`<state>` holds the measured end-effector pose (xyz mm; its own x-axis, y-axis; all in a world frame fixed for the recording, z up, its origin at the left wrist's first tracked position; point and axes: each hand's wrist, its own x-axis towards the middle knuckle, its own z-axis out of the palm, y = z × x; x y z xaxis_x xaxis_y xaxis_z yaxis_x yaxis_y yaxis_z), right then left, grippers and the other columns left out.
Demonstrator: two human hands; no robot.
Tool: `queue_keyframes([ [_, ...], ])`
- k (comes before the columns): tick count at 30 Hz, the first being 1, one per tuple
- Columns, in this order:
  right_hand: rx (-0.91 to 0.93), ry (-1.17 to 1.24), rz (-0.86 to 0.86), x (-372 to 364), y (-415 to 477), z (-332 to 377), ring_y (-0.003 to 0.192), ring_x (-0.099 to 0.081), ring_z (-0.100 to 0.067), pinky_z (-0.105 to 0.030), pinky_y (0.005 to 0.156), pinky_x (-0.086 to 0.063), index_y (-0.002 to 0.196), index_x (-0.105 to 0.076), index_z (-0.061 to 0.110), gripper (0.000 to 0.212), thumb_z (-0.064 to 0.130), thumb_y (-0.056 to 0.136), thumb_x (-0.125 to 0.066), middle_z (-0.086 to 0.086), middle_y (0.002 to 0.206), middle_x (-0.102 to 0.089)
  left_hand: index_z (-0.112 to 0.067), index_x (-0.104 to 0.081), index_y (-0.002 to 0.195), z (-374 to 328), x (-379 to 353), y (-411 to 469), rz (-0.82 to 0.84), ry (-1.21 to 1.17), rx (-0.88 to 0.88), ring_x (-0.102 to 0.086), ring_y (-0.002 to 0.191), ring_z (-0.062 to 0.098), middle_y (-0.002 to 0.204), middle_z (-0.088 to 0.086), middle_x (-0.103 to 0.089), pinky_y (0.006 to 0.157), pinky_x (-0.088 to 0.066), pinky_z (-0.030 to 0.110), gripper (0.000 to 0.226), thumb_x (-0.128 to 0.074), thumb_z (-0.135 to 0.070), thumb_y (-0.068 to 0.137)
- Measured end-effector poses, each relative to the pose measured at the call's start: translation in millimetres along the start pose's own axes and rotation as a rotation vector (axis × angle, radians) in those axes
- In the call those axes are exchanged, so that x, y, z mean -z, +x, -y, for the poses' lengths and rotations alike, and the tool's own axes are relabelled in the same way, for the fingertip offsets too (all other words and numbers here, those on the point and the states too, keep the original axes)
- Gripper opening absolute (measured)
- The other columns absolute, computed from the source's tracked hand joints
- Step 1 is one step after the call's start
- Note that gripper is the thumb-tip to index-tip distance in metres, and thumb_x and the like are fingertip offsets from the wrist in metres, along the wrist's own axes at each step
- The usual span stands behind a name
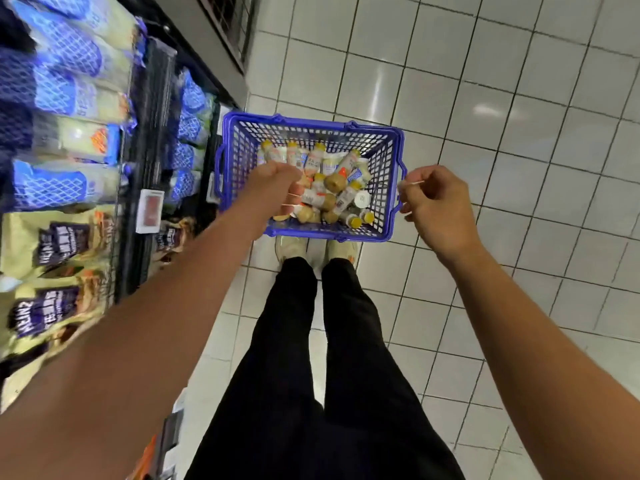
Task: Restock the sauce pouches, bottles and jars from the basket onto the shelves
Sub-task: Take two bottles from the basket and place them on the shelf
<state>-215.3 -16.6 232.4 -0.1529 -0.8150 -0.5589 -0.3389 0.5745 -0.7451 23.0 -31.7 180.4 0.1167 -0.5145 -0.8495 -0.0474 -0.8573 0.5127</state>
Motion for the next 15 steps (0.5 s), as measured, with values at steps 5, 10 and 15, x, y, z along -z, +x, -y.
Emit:
queue_keyframes([
  [5, -0.062, -0.211, 0.114, -27.0, 75.7, -77.8, 0.087, -0.070, -0.020, -0.034, 0.070, -0.058, 0.091, -0.058, 0.019, 0.006, 0.017, 0.095, -0.063, -0.007, 0.098, -0.071, -0.017, -0.057, 0.091, 57.6, -28.9, 83.2, -0.005, -0.032, 0.179, -0.057, 0.056, 0.015, 0.072, 0.005, -0.062, 0.054, -0.050, 0.025, 0.007, -0.056, -0.021, 0.097],
  [10, -0.063, -0.428, 0.232, -62.9, 143.7, -144.2, 0.084, -0.064, -0.024, -0.029, 0.069, -0.049, 0.099, -0.061, 0.011, 0.010, 0.019, 0.092, -0.062, -0.008, 0.095, -0.068, -0.011, -0.055, 0.093, 106.3, -54.8, 158.2, -0.022, -0.196, 0.352, -0.053, 0.059, 0.016, 0.069, 0.006, -0.055, 0.058, -0.049, 0.028, 0.011, -0.052, -0.019, 0.100],
  [15, -0.075, -0.445, 0.295, -97.8, 196.6, -183.7, 0.074, -0.065, -0.029, -0.038, 0.069, -0.054, 0.101, -0.062, 0.009, 0.011, 0.018, 0.093, -0.060, -0.014, 0.087, -0.070, -0.013, -0.052, 0.084, 141.4, -70.3, 222.0, -0.052, -0.380, 0.467, -0.050, 0.066, 0.018, 0.075, 0.007, -0.050, 0.071, -0.049, 0.031, 0.022, -0.047, -0.022, 0.103],
])
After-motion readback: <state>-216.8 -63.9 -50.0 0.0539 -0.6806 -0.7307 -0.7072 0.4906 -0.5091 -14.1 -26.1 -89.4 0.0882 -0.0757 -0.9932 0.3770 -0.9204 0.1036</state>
